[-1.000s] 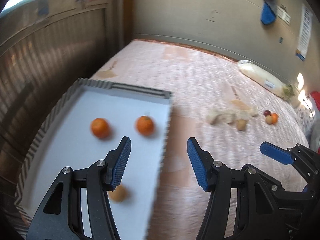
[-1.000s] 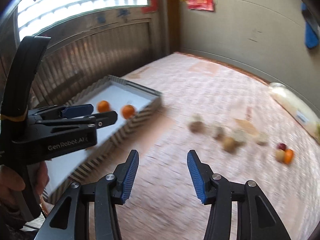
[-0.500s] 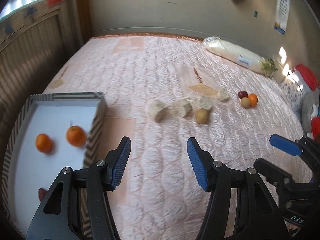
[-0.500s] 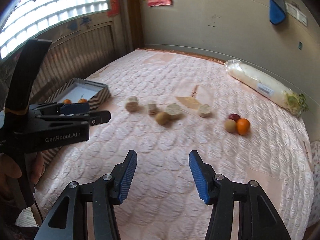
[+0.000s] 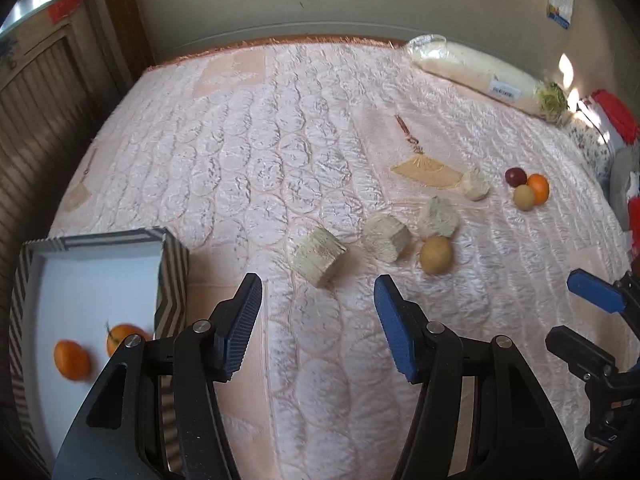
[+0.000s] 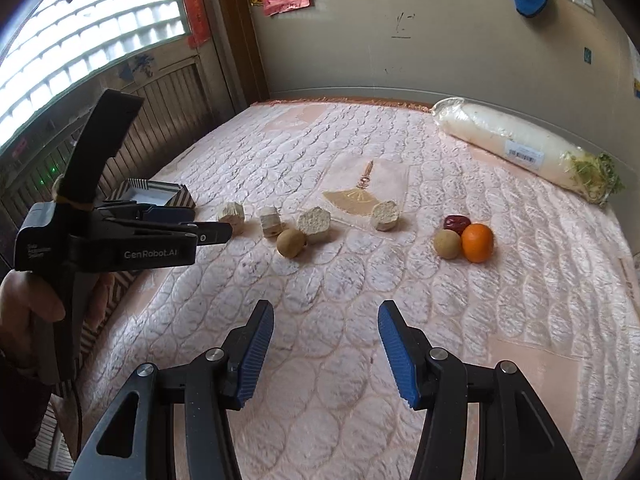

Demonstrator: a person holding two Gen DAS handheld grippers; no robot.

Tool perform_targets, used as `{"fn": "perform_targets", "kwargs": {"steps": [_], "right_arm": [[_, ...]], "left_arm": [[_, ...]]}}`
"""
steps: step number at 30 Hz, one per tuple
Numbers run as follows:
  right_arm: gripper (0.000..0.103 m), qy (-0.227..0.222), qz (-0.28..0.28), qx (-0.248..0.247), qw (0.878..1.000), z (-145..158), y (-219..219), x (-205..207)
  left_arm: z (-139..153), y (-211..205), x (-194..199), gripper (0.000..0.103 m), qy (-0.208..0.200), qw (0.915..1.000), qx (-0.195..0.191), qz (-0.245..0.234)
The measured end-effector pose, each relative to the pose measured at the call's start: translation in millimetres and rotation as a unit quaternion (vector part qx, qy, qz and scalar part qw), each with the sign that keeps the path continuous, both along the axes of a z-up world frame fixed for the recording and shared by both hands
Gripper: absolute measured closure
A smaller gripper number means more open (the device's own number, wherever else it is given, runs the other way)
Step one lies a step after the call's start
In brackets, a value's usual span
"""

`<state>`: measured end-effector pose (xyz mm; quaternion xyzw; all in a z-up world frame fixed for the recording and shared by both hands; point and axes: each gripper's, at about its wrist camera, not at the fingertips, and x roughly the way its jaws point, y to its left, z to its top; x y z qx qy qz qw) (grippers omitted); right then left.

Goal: Organize fruits
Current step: 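Grasp a beige food cube with the left tool while the right tool grasps another brown fruit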

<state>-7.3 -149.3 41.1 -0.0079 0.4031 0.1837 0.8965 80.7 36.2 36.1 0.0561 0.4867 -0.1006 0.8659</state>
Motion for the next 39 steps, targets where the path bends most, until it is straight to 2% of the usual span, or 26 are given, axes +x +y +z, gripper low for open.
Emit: {"fn": "perform_targets", "kwargs": {"steps": [8, 10, 11, 13, 15, 22, 31, 33, 39], "right_arm": [[0.051, 0.004, 0.019, -0.007, 1.0, -8, 18, 17], [0.051, 0.003, 0.022, -0.011, 1.0, -9, 21, 19], [0.051, 0.001, 0.022, -0.013, 1.0, -9, 22, 21], [0.051, -0.004, 0.025, -0.012, 1.0, -10, 25, 23], [0.051, -0.006, 0.027, -0.014, 1.0, -13, 29, 28], [0.053, 0.0, 0.038, -0.032, 0.999, -28, 51, 51], [0.073, 0.014, 0.027, -0.017, 0.999, -41, 57, 81], [0.078, 0.014, 0.023, -0.014, 1.0, -41, 57, 80], [0.078, 0.006, 0.011, -0.005, 1.0, -31, 44, 55]], "left_arm": [[-13, -4, 15, 0.044, 0.001, 0.9997, 0.017, -0.016], [-16, -2, 19, 0.057, 0.006, 0.9999, 0.009, -0.012], [-17, -1, 21, 0.075, 0.01, 0.9999, 0.001, -0.011], [-17, 0, 20, 0.076, 0.009, 0.9999, -0.008, -0.006], [-17, -2, 17, 0.079, 0.002, 1.0, 0.003, -0.009], [0, 6, 0, 0.08, -0.026, 0.9996, 0.001, 0.014], [14, 13, -32, 0.08, -0.046, 0.9987, -0.013, 0.016], [15, 14, -37, 0.08, -0.047, 0.9984, -0.022, 0.021], [18, 19, -52, 0.08, -0.055, 0.9974, -0.034, 0.031]]}}
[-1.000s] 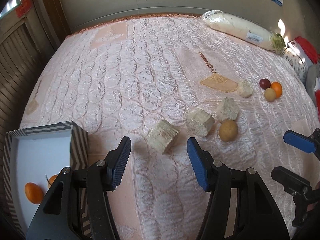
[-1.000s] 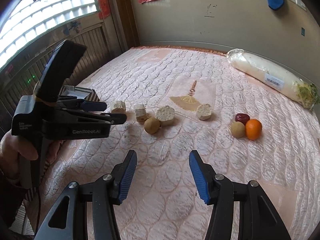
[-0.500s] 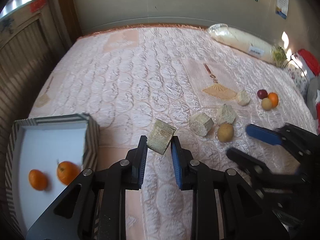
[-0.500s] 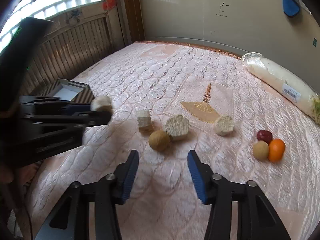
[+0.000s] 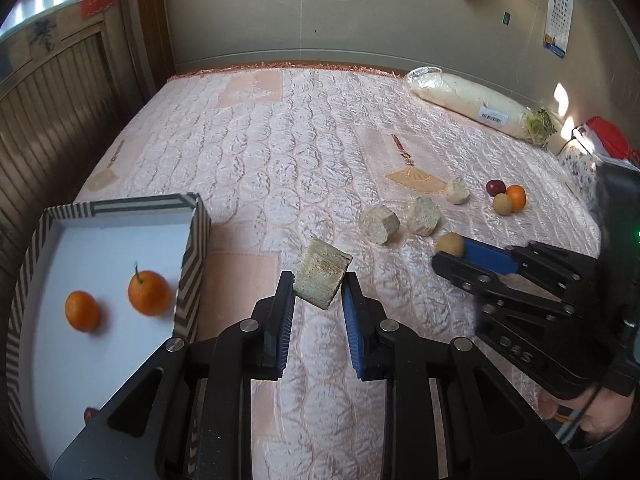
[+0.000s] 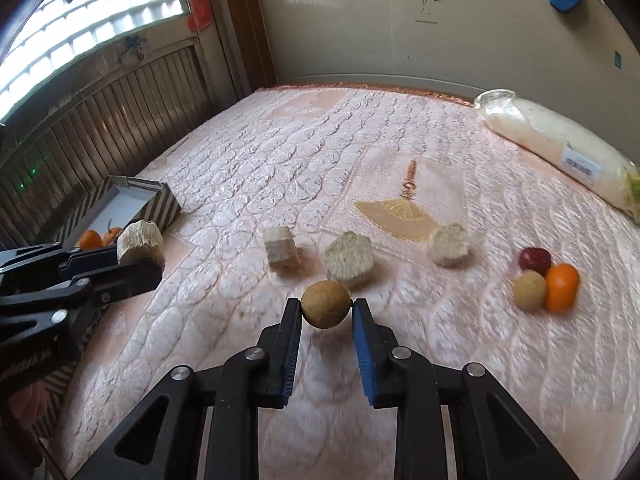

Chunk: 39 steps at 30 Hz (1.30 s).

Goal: Organize fruits
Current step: 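Grasp a beige food cube with the left tool while the right tool grasps another brown fruit, then carry the cube and brown fruit into the white tray and open both tools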

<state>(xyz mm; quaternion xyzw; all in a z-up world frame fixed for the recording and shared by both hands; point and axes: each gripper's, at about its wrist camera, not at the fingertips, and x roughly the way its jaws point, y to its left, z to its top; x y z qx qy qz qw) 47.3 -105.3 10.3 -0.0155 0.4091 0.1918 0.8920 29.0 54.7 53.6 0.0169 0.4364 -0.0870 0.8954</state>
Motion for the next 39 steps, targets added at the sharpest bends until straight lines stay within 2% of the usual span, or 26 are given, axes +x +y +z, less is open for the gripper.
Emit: {"fn": "perform_targets", "kwargs": {"steps": [9, 17, 39], "right_arm": [[0.078, -0.029, -0.01, 0.016, 0.999, 19, -10, -48], [0.078, -0.046, 0.008, 0.02, 0.999, 34, 10, -73], [0.078, -0.055, 0.075, 0.004, 0.996, 47, 78, -93]], "left_arm": [[4, 9, -29, 0.08, -0.015, 0.9998, -0.005, 0.014], [9, 23, -54, 0.08, -0.035, 0.9989, 0.009, 0.031], [23, 82, -82, 0.08, -0.08, 0.991, 0.034, 0.102]]}}
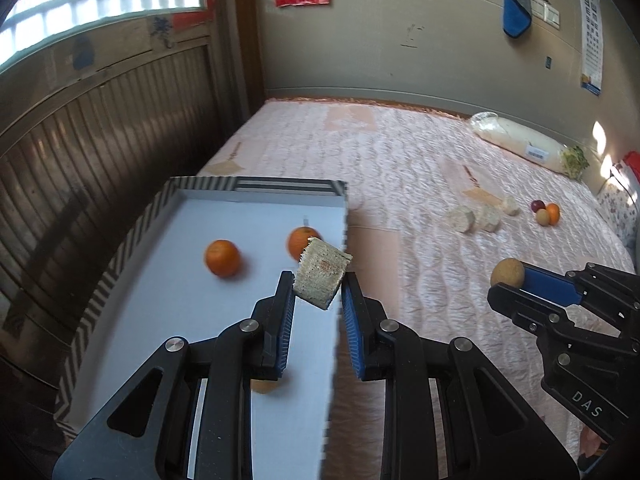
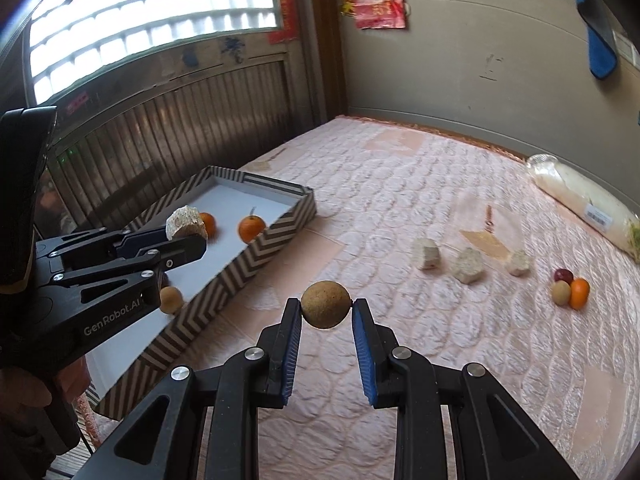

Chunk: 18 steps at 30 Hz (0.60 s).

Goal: Organize fruits
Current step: 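Carry the cube and brown fruit into the white tray and open both tools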

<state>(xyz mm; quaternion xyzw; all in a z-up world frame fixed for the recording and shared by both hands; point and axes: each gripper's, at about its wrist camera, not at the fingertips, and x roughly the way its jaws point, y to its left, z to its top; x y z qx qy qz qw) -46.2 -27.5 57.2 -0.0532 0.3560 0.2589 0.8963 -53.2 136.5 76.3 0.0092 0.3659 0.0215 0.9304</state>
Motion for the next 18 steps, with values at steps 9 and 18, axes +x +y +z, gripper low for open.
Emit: {"fn": "perform_targets", "kwargs": {"steps": [9, 18], "right_arm": [[0.078, -0.006, 0.036, -0.008, 0.999, 5, 38, -1], [0.078, -0.009, 0.076, -0.018, 0.997, 6, 77, -2]], "left_arm": [[3, 35, -6, 0.08, -0.007, 0.9993, 0.003, 0.037], [-4, 68, -9, 0.08, -0.002, 0.9974, 0.002, 0.072]]}}
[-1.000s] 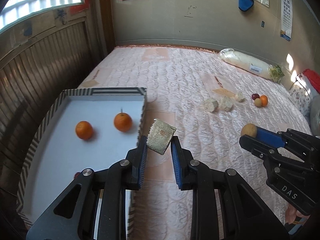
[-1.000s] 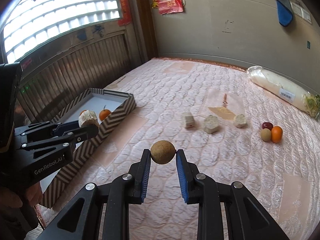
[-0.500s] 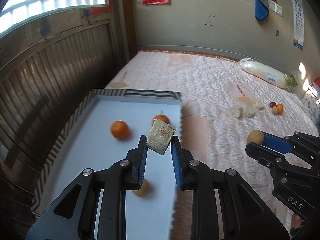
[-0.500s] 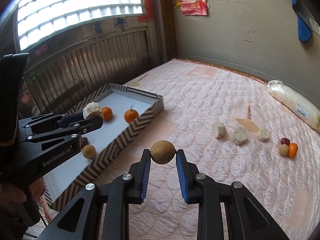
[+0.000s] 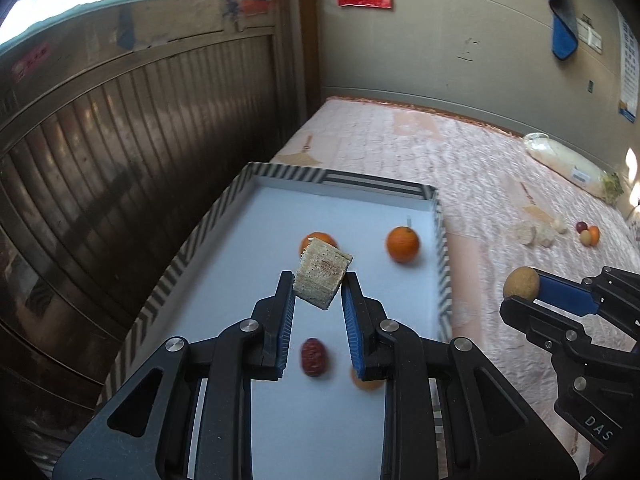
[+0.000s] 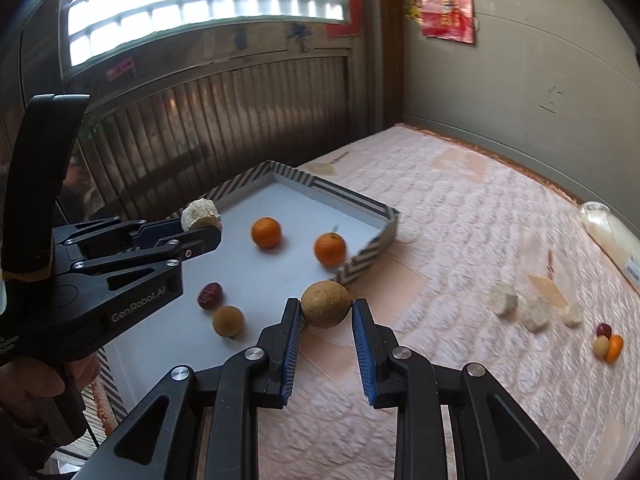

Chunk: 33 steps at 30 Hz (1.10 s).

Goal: Organize fruits
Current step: 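Carry the cube and brown fruit into the white tray and open both tools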

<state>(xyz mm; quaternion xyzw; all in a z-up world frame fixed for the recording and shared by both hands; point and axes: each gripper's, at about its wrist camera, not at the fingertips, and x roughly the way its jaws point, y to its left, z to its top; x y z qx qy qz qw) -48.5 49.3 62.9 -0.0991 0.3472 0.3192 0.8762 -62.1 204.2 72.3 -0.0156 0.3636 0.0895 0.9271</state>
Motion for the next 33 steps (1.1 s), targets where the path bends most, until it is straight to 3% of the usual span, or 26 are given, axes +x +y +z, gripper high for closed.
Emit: {"fn": "perform_targets", "kwargs": {"steps": [19, 33], "right_arm": [[0.078, 0.027, 0.051, -0.019, 0.998, -18, 57, 21], [0.078, 0.061, 0.067, -0.037, 0.995, -46, 87, 46]], "left_arm": [[-21, 50, 2, 0.08, 0.021, 0.9985, -0.018, 0.048], [-32, 58, 13, 0.08, 0.039, 0.9975, -0.018, 0.055]]}}
